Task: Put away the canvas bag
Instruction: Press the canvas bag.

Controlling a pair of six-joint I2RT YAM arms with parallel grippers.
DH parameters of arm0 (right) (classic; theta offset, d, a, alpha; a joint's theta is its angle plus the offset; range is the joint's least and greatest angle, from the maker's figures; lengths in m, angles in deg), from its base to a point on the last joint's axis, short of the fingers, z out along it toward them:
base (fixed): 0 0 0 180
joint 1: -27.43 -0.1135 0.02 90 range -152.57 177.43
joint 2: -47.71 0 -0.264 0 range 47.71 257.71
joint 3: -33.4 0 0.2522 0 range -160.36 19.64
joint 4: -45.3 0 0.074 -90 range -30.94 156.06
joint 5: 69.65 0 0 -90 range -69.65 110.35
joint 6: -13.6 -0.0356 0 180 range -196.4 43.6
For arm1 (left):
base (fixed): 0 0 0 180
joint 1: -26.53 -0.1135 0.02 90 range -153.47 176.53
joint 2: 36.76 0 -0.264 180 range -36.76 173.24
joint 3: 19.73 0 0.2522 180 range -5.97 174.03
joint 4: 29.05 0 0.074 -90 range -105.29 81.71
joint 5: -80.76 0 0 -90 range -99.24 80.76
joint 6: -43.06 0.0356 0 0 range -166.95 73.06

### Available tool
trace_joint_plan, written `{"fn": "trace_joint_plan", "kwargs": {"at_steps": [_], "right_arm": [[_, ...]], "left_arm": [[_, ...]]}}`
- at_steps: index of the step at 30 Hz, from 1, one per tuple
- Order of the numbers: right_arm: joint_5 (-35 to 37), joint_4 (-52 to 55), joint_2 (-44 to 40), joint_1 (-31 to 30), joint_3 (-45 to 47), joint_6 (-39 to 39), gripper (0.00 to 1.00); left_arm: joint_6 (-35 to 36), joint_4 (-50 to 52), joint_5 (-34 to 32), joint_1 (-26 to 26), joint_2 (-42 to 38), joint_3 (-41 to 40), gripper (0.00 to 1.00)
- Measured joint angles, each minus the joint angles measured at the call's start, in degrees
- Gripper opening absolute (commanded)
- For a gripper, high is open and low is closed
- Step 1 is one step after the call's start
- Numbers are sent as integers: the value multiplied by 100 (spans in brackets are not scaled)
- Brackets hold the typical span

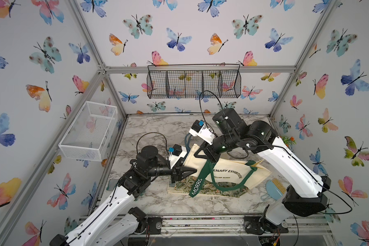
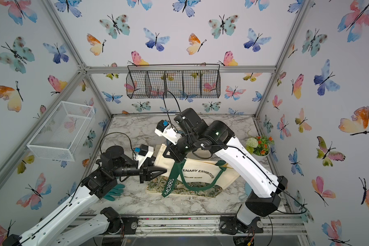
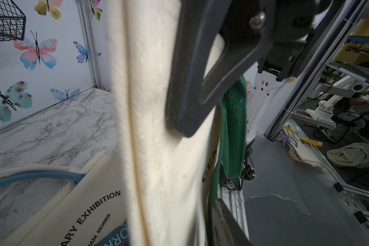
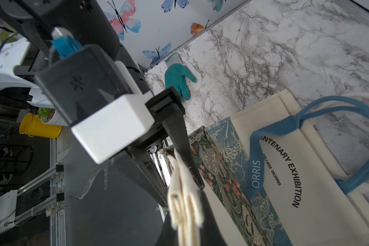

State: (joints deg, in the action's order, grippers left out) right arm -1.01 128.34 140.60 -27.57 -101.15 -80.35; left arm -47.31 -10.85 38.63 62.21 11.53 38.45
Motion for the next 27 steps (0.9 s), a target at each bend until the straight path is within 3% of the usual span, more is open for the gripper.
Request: {"fn": "trace_joint_plan", "kwargs": {"at_steps": [1, 4, 5, 6, 7, 8, 9, 10, 12, 13, 14, 15, 16, 17, 18, 19, 21, 22, 23, 24, 25, 27], "right_arm": [[28, 111, 33, -9, -120, -13, 2], [96, 280, 125, -48, -413, -9, 2], [125, 308, 151, -55, -481, -9, 2], [157, 350, 177, -61, -553, -9, 2], [192, 376, 197, -66, -599, -9, 2], [267, 387, 219, -66, -645, -15, 2], [350, 382, 232, -61, -691, -17, 2], [428, 380, 245, -44, -741, -31, 2], [511, 424, 249, -39, -791, -50, 2], [525, 479, 249, -44, -815, -57, 2], [520, 520, 249, -46, -831, -57, 2], [520, 529, 254, -50, -852, -52, 2], [522, 544, 267, -55, -890, -52, 2], [535, 553, 284, -57, -931, -52, 2], [616, 549, 293, -55, -968, -55, 2], [697, 531, 297, -33, -1021, -55, 2], [826, 553, 297, 11, -1093, -55, 2], [859, 573, 295, 20, -1108, -55, 2], [870, 577, 295, 20, -1108, -52, 2], [883, 575, 295, 17, -1108, -52, 2], [911, 573, 295, 17, -1108, -55, 2], [1023, 535, 293, 44, -1108, -55, 2]], "left_arm": [[-4, -48, 4, -2, -2, -2, 0], [-31, -212, 20, -7, -2, -7, 0], [-33, -256, 11, -13, -2, -7, 6], [-61, -297, 2, -15, -2, -9, 29], [-52, -330, 2, -15, -2, -13, 46], [-52, -334, 7, -15, -9, -24, 49], [-50, -334, 13, -15, -31, -63, 48], [-57, -332, 20, -15, -48, -103, 41], [-72, -339, 20, -15, -76, -173, 14], [-76, -358, 11, -17, -85, -195, 6], [-68, -369, 13, -20, -87, -205, 6], [-90, -404, 28, -15, -87, -219, 13], [-98, -439, 31, -11, -90, -232, 34], [-98, -476, 28, -11, -90, -236, 48], [-114, -483, 31, -11, -92, -243, 51], [-125, -479, 42, -11, -107, -286, 43], [-155, -470, 48, -11, -114, -354, 13], [-151, -483, 44, -15, -114, -380, 13], [-155, -501, 44, -15, -114, -396, 20], [-170, -507, 44, -15, -116, -409, 39], [-197, -529, 46, -15, -116, -428, 43], [-247, -540, 55, -15, -127, -487, 33]]}}
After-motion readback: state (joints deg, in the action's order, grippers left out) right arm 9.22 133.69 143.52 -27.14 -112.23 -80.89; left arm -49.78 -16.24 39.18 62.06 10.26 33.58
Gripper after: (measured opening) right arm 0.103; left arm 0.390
